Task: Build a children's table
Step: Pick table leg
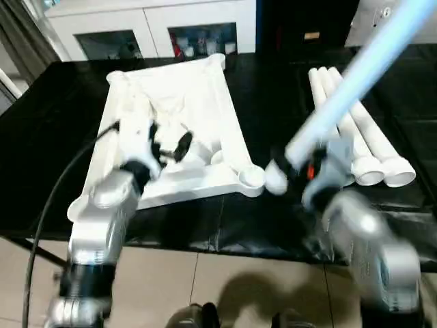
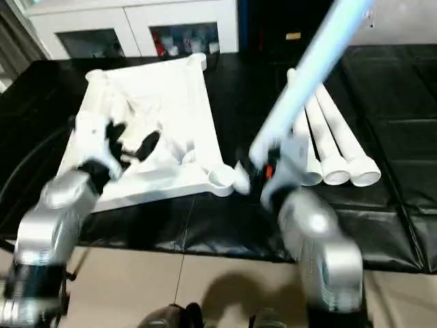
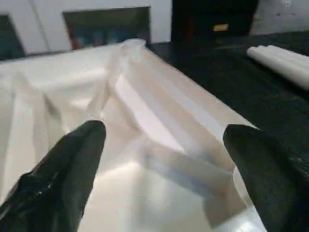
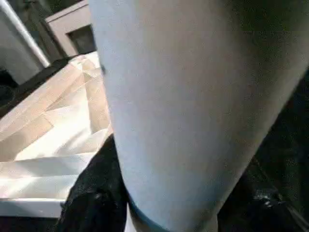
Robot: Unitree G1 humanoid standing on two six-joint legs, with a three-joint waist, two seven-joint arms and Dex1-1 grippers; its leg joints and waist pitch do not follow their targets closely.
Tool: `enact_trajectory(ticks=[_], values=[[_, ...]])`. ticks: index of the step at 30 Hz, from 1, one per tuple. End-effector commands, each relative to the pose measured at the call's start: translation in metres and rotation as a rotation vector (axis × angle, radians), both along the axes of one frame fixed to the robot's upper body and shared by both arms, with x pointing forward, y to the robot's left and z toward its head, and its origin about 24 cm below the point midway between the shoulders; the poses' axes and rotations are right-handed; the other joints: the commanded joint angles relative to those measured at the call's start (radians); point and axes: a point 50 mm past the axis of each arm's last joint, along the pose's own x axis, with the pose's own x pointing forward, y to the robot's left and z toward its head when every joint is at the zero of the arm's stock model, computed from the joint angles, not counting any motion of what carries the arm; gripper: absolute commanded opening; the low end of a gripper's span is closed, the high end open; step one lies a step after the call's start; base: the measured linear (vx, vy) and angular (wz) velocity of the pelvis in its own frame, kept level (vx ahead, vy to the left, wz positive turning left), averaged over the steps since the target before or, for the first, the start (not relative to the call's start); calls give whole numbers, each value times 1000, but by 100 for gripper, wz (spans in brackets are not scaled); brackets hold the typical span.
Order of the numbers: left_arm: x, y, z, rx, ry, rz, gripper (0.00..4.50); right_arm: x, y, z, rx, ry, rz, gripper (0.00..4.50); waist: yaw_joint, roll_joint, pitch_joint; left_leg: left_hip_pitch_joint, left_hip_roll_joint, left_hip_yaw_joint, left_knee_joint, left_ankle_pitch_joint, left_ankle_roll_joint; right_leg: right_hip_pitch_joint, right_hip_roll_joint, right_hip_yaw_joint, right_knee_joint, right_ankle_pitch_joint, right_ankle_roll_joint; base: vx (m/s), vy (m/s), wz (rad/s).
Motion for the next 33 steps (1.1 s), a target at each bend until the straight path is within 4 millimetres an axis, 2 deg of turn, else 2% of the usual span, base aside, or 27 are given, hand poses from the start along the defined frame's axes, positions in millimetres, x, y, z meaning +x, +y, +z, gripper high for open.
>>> enact_trajectory(ticks=[1,2,3,4,5,6,7,8,9,10,11,12,13,14,16,17,18,20,21,23,26,28,29,30,31,32,33], values=[[-1,1,8,28,-36,11,450,0,-7,1,7,4,-85,191,17,-26,-56,33,49,-45,-7,-283,-21,31,-126,139,-149,-536,-67,-5,57,-41],[-4,-1,11,63,-56,10,450,1,-13,1,-41,-46,-135,191,30,-30,-59,30,49,-55,17,-247,16,31,-145,187,-165,-607,-41,46,91,-53],[-5,-3,11,79,-58,6,450,1,-16,2,-76,-72,-149,191,35,-21,-57,35,69,-72,-9,-229,8,20,-114,180,-154,-572,-37,46,91,-53],[-5,-3,11,84,-58,4,450,1,-17,2,-88,-80,-153,191,35,-8,-61,58,80,-66,-42,-236,-38,-4,-60,142,-135,-494,-27,2,109,-43],[-8,-5,9,85,-42,-3,450,-3,-16,-1,-76,-57,-122,191,17,9,-77,124,105,-54,-77,-265,-176,-67,29,68,-89,-280,22,-20,118,-37],[-10,-5,8,67,-36,13,450,-5,-17,-1,-73,-42,-129,191,10,29,-85,112,201,-63,-144,-190,-311,-62,29,7,0,-62,45,-20,118,-37],[-10,-5,8,61,-34,19,450,-6,-17,-2,-72,-37,-131,191,10,29,-85,112,201,-63,-144,-190,-311,-62,29,7,0,-62,45,-23,99,-31],[-12,-5,8,57,-36,21,450,-7,-16,0,-69,-51,-138,191,14,34,-85,92,277,-68,-179,-79,-297,-59,13,-35,49,17,35,-11,30,-36],[-13,-5,9,43,-52,23,450,-8,-16,2,-71,-62,-140,191,31,35,-90,94,308,-60,-163,5,-194,-70,-8,-53,91,-1,36,-11,30,-36],[-14,-5,10,26,-53,29,450,-8,-16,3,-82,-68,-148,191,49,29,-93,118,314,-42,-137,-14,-71,-87,-37,-47,101,-30,26,-16,-51,-45],[-16,-5,9,9,-34,39,450,-10,-13,0,-60,-17,-135,191,55,28,-94,128,304,-32,-126,-41,-19,-92,-47,-40,101,-28,17,-34,-114,-45],[-16,-5,9,7,-32,40,450,-10,-13,0,-57,-12,-132,191,54,11,-89,109,275,-38,-125,-76,50,-70,-60,-28,88,-15,9,-34,-114,-45],[-18,-6,8,20,-26,40,450,-12,-10,-3,-37,-3,-105,191,65,-57,-91,15,15,34,33,-251,70,-12,-104,39,-60,96,16,-45,-182,-27],[-18,-6,8,25,-25,38,450,-13,-10,-3,-34,-6,-96,191,84,-72,-97,-17,6,-10,67,-204,85,33,-168,78,-67,91,100,-26,-195,-5],[-20,-6,6,32,-17,33,450,-15,-7,-3,-18,-17,-70,191,85,-53,-75,-44,-16,-69,43,-76,28,47,-106,39,-75,22,373,-24,-176,-6],[-21,-6,5,28,-18,39,450,-16,-5,-4,-9,-25,-60,191,78,-43,-75,-39,-11,-82,28,-86,11,54,-95,29,-76,13,375,-42,-99,-9],[-23,-6,5,26,-22,46,450,-18,-4,-4,3,-26,-42,191,63,-35,-68,-26,3,-100,5,-116,-7,53,-66,7,-83,-31,355,-42,-99,-9],[-25,-6,5,29,-23,56,450,-19,-3,-4,3,-32,-24,191,38,-8,-61,20,54,-123,-36,-207,-25,33,-59,-6,-102,-224,230,0,0,0],[-29,-3,4,22,-20,84,450,-21,-2,-5,-10,-34,5,191,18,-17,-53,24,74,-131,-54,-290,-27,40,-67,-7,-110,-399,125,0,0,0],[-35,4,2,13,0,138,450,-23,-2,-5,-70,-34,31,191,1,-19,-48,22,72,-128,-66,-304,-33,54,-88,-1,-126,-509,34,0,0,0],[-39,10,-2,21,9,169,450,-22,0,-5,-87,-40,76,191,-13,-20,-53,18,89,-135,-74,-242,0,52,-88,1,-109,-341,-54,-10,42,-2],[-45,15,-2,13,8,203,450,-23,5,-4,-97,-50,136,191,-18,-43,-58,19,87,-127,-72,-251,14,58,-96,1,-106,-321,-92,-7,66,-3],[-45,15,-1,5,4,209,450,-23,6,-4,-103,-53,147,191,-17,-36,-57,19,86,-123,-70,-216,31,57,-99,1,-104,-273,-118,11,54,0],[-49,18,-2,0,6,234,450,-24,11,0,-111,-77,200,191,-20,-54,-57,21,90,-120,-70,-184,49,54,-96,-1,-105,-216,-136,11,54,0],[-49,18,-2,0,5,234,450,-24,11,0,-111,-77,200,191,-14,-65,-51,-14,71,-146,-78,-157,95,81,-113,-29,-77,-159,-172,0,0,0],[-51,19,-2,-1,6,244,450,-24,12,2,-108,-85,218,191,-14,-39,-55,1,69,-155,-79,-185,134,69,-111,-47,-85,-177,-194,7,22,28],[-53,19,-3,-7,9,260,450,-24,14,4,-100,-95,237,191,-20,-39,-54,-10,45,-179,-79,-168,179,81,-116,-70,-77,-129,-230,7,22,28]])
